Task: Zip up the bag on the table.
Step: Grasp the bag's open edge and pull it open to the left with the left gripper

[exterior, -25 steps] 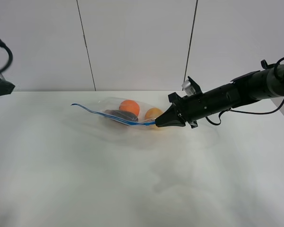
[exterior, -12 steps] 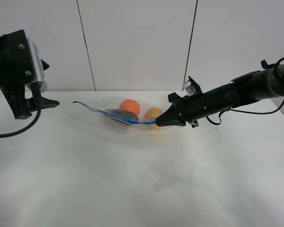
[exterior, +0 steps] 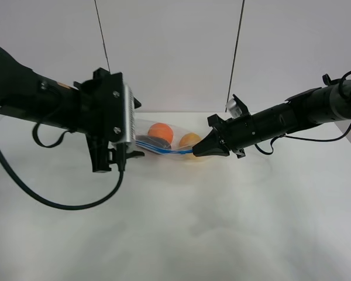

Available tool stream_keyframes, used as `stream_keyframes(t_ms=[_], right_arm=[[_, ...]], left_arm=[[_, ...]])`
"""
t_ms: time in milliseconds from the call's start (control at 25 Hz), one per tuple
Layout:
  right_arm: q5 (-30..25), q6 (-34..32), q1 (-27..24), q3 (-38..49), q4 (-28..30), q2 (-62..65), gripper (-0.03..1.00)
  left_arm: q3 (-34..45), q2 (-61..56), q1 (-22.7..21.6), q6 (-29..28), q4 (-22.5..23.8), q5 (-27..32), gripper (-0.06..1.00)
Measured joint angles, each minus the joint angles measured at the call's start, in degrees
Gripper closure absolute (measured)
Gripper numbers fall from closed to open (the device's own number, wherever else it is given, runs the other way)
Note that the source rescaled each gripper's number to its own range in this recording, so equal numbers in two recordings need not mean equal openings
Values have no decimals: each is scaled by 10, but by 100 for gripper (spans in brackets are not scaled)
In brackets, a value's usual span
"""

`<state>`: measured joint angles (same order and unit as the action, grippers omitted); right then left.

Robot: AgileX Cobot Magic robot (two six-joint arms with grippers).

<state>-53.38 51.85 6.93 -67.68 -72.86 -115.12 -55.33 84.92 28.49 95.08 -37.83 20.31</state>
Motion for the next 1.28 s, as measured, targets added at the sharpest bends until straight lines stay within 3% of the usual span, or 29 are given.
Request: stream_keyframes(t_ms=[320,600,760,1080,1280], right_arm=[[0,-2,0,0,0,0,97],[0,-2,0,0,0,0,97],[0,-2,0,0,0,0,97],[0,-8,0,0,0,0,97],[0,-9,0,0,0,0,97]], left_arm=[[0,99,103,1,-51,-159,-6],[-2,174,142,-1,-51,-296,-6],[-20,204,142,-5,-43,-310,2],[-25,226,143,-6,-42,-316,36],[-27,238,143,-6,-42,-316,48]])
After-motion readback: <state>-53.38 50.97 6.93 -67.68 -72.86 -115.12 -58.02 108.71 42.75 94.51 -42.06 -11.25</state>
